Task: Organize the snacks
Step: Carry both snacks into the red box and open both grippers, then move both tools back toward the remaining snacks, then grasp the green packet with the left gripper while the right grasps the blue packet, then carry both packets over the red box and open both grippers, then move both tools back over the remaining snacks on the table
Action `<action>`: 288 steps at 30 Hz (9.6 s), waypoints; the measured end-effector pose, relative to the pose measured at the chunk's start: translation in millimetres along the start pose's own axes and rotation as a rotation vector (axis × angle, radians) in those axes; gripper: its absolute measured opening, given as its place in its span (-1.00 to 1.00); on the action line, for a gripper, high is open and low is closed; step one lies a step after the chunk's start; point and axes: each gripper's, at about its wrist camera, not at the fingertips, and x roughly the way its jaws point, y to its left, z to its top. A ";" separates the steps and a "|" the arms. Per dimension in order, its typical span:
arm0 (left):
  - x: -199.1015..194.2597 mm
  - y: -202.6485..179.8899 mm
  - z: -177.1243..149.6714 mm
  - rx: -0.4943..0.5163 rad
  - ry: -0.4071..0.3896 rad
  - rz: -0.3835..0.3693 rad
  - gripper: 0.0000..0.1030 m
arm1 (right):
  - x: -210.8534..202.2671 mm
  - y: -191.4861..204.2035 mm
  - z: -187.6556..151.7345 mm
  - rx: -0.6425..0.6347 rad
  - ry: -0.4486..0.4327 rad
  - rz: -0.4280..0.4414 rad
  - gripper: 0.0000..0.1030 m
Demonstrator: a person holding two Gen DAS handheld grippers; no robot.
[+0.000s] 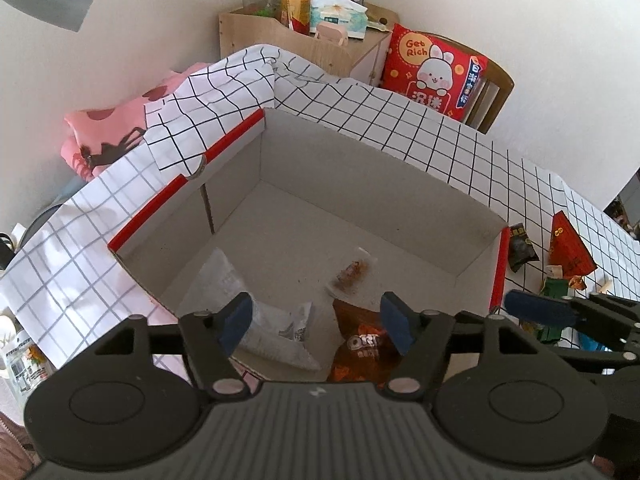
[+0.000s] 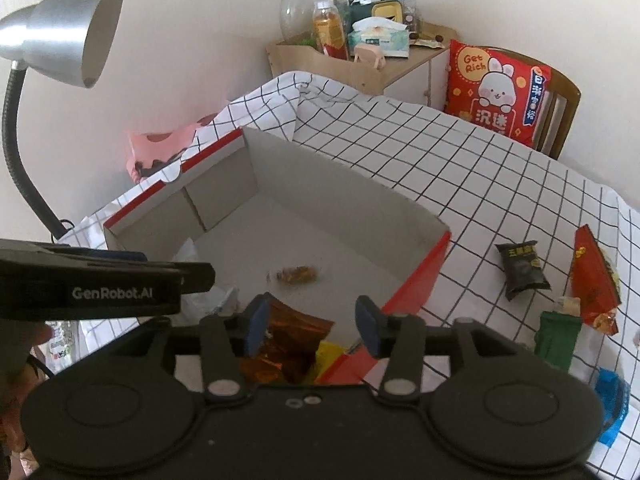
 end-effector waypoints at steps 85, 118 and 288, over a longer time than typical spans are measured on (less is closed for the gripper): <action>138.6 -303.3 -37.9 0.278 0.110 -0.074 0.40 | -22.0 -264.8 -111.4 0.377 0.073 -0.305 0.45; 70.7 -268.7 -37.6 0.208 0.078 -0.247 -0.17 | -80.4 -230.2 -119.1 0.421 0.011 -0.274 -0.18; 41.6 -225.5 -46.8 0.206 0.111 -0.164 0.33 | -92.8 -180.5 -117.4 0.211 -0.020 -0.157 0.59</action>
